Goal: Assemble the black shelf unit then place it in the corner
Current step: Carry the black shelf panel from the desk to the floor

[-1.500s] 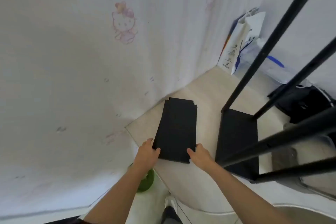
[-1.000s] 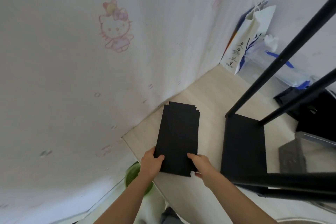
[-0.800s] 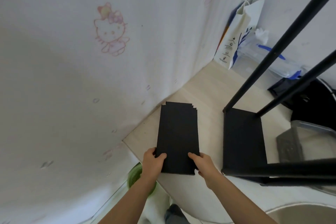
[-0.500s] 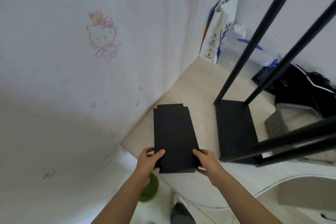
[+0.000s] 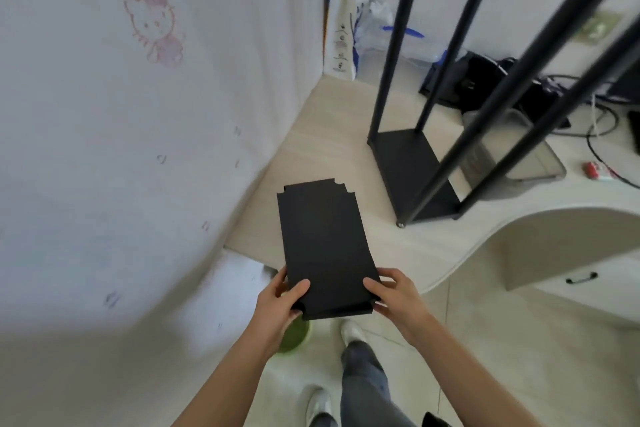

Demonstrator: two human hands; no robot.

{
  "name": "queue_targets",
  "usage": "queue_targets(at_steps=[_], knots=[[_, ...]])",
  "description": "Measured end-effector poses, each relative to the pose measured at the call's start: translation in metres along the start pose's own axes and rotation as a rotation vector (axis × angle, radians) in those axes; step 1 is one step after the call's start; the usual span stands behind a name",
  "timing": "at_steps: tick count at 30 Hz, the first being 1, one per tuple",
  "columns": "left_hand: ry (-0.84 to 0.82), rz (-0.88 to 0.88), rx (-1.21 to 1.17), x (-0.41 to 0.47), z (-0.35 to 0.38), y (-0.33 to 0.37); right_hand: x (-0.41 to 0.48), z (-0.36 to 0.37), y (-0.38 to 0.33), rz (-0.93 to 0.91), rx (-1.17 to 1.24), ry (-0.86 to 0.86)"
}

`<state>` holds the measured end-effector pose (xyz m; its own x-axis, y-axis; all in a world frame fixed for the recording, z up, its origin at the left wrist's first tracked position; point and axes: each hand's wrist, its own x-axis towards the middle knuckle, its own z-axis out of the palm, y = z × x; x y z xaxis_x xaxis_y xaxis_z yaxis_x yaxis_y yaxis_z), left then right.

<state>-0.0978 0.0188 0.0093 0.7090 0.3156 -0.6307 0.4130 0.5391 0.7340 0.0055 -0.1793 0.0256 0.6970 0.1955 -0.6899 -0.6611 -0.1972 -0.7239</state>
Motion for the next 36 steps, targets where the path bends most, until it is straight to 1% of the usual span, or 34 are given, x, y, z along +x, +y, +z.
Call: queue_targets(at_steps=[8,11,19,26,31,36], knots=[[-0.089,-0.008,0.252,-0.042,-0.002,-0.042,-0.068,-0.034,0.064,-0.069,0.034,0.126],[-0.150,-0.013,0.350,-0.056,0.005,-0.058,-0.089,-0.052,0.091,-0.079,0.034,0.184],[-0.271,-0.038,0.550,-0.085,0.037,-0.111,-0.140,-0.105,0.152,-0.091,0.145,0.298],[-0.420,-0.024,0.671,-0.112,0.116,-0.165,-0.188,-0.185,0.204,-0.063,0.270,0.433],[-0.523,-0.054,0.752,-0.147,0.191,-0.222,-0.230,-0.266,0.247,-0.042,0.335,0.508],[-0.663,-0.078,0.842,-0.178,0.271,-0.279,-0.268,-0.346,0.290,-0.021,0.408,0.611]])
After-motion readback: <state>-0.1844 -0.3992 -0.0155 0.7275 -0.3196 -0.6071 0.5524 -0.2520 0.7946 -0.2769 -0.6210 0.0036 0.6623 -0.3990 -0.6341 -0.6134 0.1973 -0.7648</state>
